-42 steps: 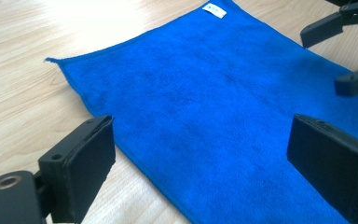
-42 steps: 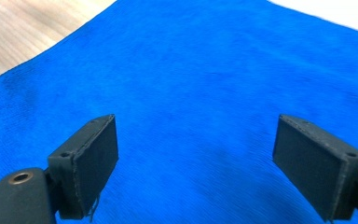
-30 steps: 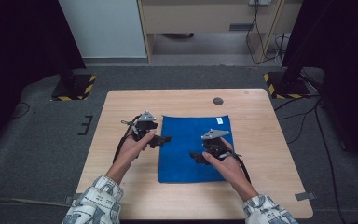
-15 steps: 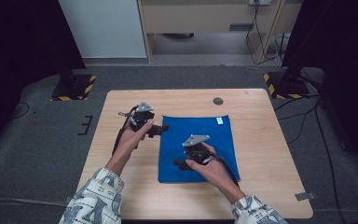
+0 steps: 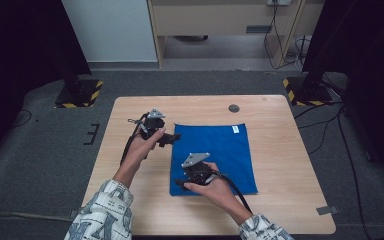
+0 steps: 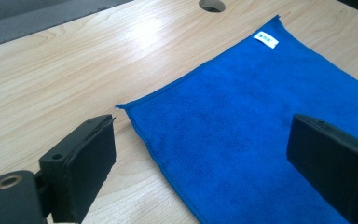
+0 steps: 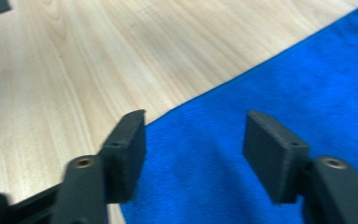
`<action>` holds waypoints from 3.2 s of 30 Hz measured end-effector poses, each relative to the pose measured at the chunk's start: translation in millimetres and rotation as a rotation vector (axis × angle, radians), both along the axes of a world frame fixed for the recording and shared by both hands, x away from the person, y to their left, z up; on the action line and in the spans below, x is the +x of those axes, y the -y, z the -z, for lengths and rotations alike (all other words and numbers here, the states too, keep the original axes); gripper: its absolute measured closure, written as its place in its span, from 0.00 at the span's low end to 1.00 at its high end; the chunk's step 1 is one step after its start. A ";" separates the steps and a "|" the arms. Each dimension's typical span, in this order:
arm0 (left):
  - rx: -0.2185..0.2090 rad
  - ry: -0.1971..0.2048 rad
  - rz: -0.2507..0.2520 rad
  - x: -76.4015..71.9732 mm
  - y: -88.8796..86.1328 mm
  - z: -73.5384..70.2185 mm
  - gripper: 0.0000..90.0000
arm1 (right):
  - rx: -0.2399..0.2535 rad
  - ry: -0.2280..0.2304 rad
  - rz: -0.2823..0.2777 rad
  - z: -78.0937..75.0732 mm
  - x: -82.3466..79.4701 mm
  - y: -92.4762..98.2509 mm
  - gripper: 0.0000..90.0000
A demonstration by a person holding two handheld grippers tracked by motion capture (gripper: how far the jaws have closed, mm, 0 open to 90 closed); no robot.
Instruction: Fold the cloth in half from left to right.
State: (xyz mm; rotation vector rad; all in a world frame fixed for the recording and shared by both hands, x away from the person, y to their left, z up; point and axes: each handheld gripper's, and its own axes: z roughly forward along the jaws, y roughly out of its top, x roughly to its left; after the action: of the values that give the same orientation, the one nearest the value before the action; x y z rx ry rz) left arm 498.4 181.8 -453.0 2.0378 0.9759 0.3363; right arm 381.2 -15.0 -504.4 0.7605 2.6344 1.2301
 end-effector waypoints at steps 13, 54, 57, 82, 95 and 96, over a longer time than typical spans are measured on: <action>0.007 -0.013 0.016 0.2 2.1 5.0 0.09 | -0.014 0.006 -0.080 7.1 -22.9 -17.2 0.66; 0.077 -0.031 -0.100 43.9 -13.4 53.8 0.35 | -0.003 -0.012 -0.016 26.6 -44.1 -41.2 0.93; 0.073 -0.025 -0.115 47.2 -14.5 58.3 0.38 | -0.007 -0.011 -0.017 26.1 -44.4 -41.2 0.93; 0.086 -0.059 -0.094 41.1 -0.3 56.4 0.99 | -0.007 0.015 -0.011 14.4 -48.6 -38.5 0.94; 0.026 -0.031 -0.117 33.2 -21.2 25.6 0.99 | -0.005 0.058 -0.023 -1.8 -55.9 -50.0 0.96; 0.032 -0.032 -0.112 32.6 -22.6 24.1 0.99 | -0.006 0.059 -0.019 -2.2 -56.4 -51.7 0.96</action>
State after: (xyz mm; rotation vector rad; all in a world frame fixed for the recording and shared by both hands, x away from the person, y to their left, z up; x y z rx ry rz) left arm 530.9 204.4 -477.2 2.0271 1.1139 0.3826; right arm 324.8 36.7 -502.2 0.6886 2.6026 1.2295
